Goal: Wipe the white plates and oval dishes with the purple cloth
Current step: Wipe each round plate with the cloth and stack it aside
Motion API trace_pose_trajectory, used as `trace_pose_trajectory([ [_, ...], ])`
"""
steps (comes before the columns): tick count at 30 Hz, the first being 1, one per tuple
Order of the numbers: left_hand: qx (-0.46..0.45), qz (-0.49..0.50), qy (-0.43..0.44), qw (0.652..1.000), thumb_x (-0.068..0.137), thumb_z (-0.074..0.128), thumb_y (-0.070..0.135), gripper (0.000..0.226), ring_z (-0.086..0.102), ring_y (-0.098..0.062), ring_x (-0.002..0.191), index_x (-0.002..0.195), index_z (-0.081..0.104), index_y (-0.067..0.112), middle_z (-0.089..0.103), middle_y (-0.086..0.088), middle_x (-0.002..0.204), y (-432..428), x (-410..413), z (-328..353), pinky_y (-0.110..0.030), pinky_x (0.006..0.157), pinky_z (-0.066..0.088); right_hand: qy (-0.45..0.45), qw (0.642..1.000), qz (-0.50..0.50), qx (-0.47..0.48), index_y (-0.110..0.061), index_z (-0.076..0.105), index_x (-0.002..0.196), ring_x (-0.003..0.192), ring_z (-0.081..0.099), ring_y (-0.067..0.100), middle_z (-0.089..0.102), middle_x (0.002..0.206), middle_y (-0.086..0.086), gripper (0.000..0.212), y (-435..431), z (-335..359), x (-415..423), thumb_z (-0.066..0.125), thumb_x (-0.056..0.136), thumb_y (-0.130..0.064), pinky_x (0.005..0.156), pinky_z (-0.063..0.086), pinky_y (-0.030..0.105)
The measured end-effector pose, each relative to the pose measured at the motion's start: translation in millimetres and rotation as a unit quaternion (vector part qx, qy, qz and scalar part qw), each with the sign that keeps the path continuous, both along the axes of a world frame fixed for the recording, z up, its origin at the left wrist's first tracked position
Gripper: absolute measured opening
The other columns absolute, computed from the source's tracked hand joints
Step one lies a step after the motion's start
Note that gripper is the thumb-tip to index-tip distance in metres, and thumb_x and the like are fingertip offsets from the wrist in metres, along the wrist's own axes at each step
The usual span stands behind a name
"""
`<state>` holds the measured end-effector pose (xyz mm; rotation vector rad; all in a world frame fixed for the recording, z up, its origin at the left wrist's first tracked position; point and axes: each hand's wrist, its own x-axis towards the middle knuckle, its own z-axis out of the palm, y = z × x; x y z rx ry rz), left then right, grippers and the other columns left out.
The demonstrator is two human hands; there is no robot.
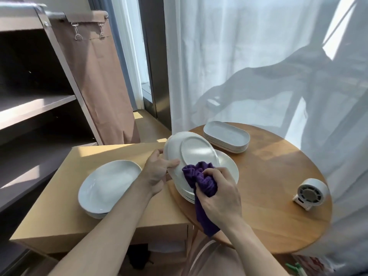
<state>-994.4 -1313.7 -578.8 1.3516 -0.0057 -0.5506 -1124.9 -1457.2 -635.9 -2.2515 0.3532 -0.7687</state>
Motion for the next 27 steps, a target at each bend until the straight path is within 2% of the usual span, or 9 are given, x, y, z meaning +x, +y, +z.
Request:
trace_pose_trajectory([
  [4,0.063,0.001,-0.118,0.991,0.086,0.075,-0.004,0.052,0.070,-0.038,0.104,0.124,0.050,0.022,0.071,-0.015,0.114,20,0,20,-0.053,0.078,0.062,-0.037,0.999,0.006,-0.006,-0.036,0.063,0.110,0.093,0.060,0.014,0.057,0.109,-0.017,0.034,8,-1,1,0.068,0.079,-0.048,0.078,0.056,0.039],
  [7,0.086,0.003,-0.195,0.977,0.084,0.077,-0.005,0.049,0.075,-0.028,0.092,0.114,0.052,0.026,0.078,-0.003,0.094,37,-6,34,-0.043,0.071,0.063,-0.038,0.999,0.016,-0.014,-0.036,0.062,0.110,0.092,0.058,0.015,0.057,0.108,-0.015,0.035,13,-1,2,0.066,0.078,-0.049,0.079,0.055,0.040],
  [11,0.147,-0.011,-0.281,0.948,0.085,0.078,-0.001,0.052,0.075,-0.020,0.089,0.122,0.052,0.025,0.077,0.000,0.094,54,-16,46,-0.035,0.070,0.062,-0.033,0.999,0.029,-0.021,-0.035,0.062,0.111,0.093,0.057,0.017,0.057,0.109,-0.012,0.034,14,-1,3,0.065,0.079,-0.047,0.081,0.054,0.043],
  [13,0.194,-0.028,-0.333,0.922,0.086,0.078,0.004,0.052,0.074,-0.016,0.090,0.121,0.051,0.031,0.077,0.002,0.095,63,-24,48,-0.032,0.073,0.062,-0.034,0.999,0.031,-0.018,-0.032,0.065,0.111,0.093,0.058,0.020,0.059,0.109,-0.010,0.034,14,0,2,0.070,0.079,-0.041,0.081,0.054,0.044],
  [17,0.289,-0.029,-0.448,0.846,0.087,0.076,0.008,0.058,0.070,-0.013,0.088,0.120,0.047,0.046,0.071,0.010,0.101,79,-43,35,-0.017,0.071,0.057,-0.033,0.998,0.041,-0.021,-0.024,0.069,0.112,0.095,0.058,0.023,0.061,0.109,-0.005,0.035,16,1,2,0.079,0.079,-0.031,0.083,0.053,0.046],
  [19,0.342,-0.019,-0.504,0.793,0.087,0.074,0.007,0.059,0.063,-0.011,0.071,0.121,0.045,0.046,0.067,0.011,0.087,88,-47,22,-0.019,0.061,0.049,-0.029,0.998,0.046,-0.030,-0.022,0.070,0.112,0.095,0.058,0.025,0.062,0.108,-0.003,0.036,18,0,2,0.083,0.078,-0.025,0.083,0.052,0.047],
  [21,0.382,-0.006,-0.553,0.740,0.086,0.072,0.005,0.056,0.051,-0.013,0.053,0.121,0.045,0.040,0.052,0.013,0.063,96,-47,8,-0.022,0.050,0.036,-0.024,0.997,0.054,-0.040,-0.020,0.071,0.112,0.096,0.058,0.025,0.062,0.108,-0.002,0.038,21,0,2,0.084,0.077,-0.024,0.084,0.052,0.047],
  [23,0.425,-0.003,-0.584,0.691,0.080,0.075,0.002,0.058,0.041,-0.015,0.042,0.119,0.046,0.033,0.040,0.014,0.053,104,-47,-2,-0.023,0.045,0.027,-0.020,0.997,0.062,-0.045,-0.019,0.071,0.113,0.097,0.058,0.025,0.063,0.109,-0.001,0.038,24,0,2,0.085,0.077,-0.025,0.085,0.051,0.046],
  [27,0.495,-0.008,-0.610,0.619,0.063,0.081,-0.007,0.070,0.050,-0.026,0.046,0.116,0.049,0.025,0.054,0.007,0.060,122,-44,-23,-0.024,0.045,0.026,-0.014,0.996,0.073,-0.049,-0.019,0.072,0.113,0.099,0.058,0.025,0.063,0.109,-0.001,0.039,29,0,2,0.086,0.077,-0.024,0.087,0.051,0.045],
])
